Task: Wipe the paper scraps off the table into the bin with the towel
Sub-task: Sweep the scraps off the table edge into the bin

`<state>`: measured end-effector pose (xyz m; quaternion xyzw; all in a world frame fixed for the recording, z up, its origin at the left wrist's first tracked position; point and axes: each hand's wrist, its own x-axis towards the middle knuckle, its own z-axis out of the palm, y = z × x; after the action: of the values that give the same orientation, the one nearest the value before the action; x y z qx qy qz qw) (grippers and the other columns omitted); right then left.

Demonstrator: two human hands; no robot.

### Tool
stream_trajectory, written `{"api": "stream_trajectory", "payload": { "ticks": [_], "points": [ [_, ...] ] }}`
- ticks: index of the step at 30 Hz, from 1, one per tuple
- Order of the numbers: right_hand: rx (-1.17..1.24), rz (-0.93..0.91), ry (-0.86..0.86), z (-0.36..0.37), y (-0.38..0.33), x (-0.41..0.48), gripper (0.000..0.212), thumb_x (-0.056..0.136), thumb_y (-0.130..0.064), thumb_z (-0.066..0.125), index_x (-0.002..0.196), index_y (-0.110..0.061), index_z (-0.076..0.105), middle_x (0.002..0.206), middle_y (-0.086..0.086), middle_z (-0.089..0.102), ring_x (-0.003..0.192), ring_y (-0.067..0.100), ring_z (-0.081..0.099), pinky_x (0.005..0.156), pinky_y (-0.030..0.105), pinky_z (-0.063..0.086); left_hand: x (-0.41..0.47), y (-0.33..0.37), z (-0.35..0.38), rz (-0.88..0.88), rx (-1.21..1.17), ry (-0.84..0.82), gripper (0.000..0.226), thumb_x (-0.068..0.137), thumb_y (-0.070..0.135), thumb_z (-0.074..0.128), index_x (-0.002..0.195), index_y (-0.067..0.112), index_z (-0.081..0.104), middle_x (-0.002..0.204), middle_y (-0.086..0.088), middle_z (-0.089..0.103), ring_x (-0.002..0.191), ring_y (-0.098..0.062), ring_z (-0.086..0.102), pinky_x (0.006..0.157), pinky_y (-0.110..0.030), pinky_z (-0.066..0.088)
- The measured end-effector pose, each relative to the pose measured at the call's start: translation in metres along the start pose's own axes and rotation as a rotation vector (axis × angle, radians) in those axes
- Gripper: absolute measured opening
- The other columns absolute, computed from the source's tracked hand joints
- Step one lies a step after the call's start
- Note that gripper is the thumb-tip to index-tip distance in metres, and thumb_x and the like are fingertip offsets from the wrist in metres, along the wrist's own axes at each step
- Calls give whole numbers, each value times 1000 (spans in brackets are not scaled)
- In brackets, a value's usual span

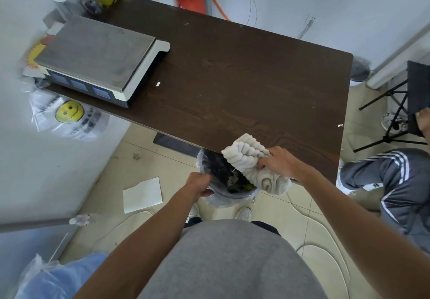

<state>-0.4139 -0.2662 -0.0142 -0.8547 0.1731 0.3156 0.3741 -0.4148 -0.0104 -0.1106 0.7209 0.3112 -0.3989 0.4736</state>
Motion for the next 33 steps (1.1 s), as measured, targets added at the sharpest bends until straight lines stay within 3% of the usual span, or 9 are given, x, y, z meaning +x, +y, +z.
{"api": "stream_trajectory", "payload": {
  "ticks": [3, 6, 12, 15, 22, 25, 30, 33],
  "points": [
    [119, 30, -60, 0, 2, -2, 25, 74, -23, 70, 83, 0, 68, 74, 6, 67, 67, 21, 61, 62, 33, 46, 0, 0, 1, 1, 6, 6, 29, 95, 10, 57, 121, 0, 64, 117, -17, 70, 73, -25, 77, 60, -29, 63],
    [208, 29, -126, 0, 1, -5, 14, 77, -21, 66, 71, -8, 67, 66, 5, 66, 62, 18, 61, 62, 31, 46, -3, 1, 2, 4, 12, 7, 28, 96, 11, 56, 121, 0, 63, 115, -17, 69, 75, -26, 77, 61, -29, 63],
    [219, 40, -109, 5, 5, 2, 19, 73, -28, 67, 71, -9, 69, 67, 6, 69, 63, 20, 63, 64, 33, 48, -4, 1, 5, 9, 17, 2, 28, 95, 9, 55, 120, -1, 64, 115, -17, 70, 78, -28, 77, 66, -32, 65],
    [68, 21, -24, 11, 5, 9, 33, 76, -36, 66, 80, -4, 68, 71, 5, 68, 66, 21, 61, 63, 32, 47, -3, 0, 6, 15, 20, -2, 25, 96, 11, 57, 118, 1, 65, 114, -15, 71, 78, -27, 77, 70, -34, 65],
    [-327, -153, 25, 29, -10, 12, 33, 85, -46, 59, 72, -16, 58, 70, -1, 64, 63, 17, 58, 58, 31, 46, -7, 3, 5, 37, -21, -66, 13, 88, 12, 72, 100, 7, 69, 105, -13, 74, 84, -28, 76, 73, -36, 65],
    [-472, -229, 67, 37, -15, 11, 33, 85, -51, 59, 73, -21, 52, 71, -5, 59, 63, 14, 55, 57, 29, 43, -9, 5, 7, 40, -48, -102, 25, 84, 14, 77, 105, 4, 69, 106, -15, 74, 88, -28, 75, 72, -35, 64],
    [-650, -369, 158, 48, -15, 11, 37, 86, -55, 56, 85, -19, 53, 84, -5, 53, 73, 17, 54, 65, 31, 41, -11, 6, 4, 28, -42, -126, 23, 89, 9, 71, 111, 2, 68, 109, -16, 73, 87, -27, 75, 72, -35, 64],
    [-667, -387, 170, 51, -11, 11, 42, 86, -58, 56, 94, -17, 58, 91, -2, 57, 76, 19, 55, 67, 32, 43, -15, 7, 1, 33, -43, -139, 24, 90, 10, 71, 113, 2, 68, 107, -16, 73, 82, -25, 75, 63, -30, 63]
  ]
}}
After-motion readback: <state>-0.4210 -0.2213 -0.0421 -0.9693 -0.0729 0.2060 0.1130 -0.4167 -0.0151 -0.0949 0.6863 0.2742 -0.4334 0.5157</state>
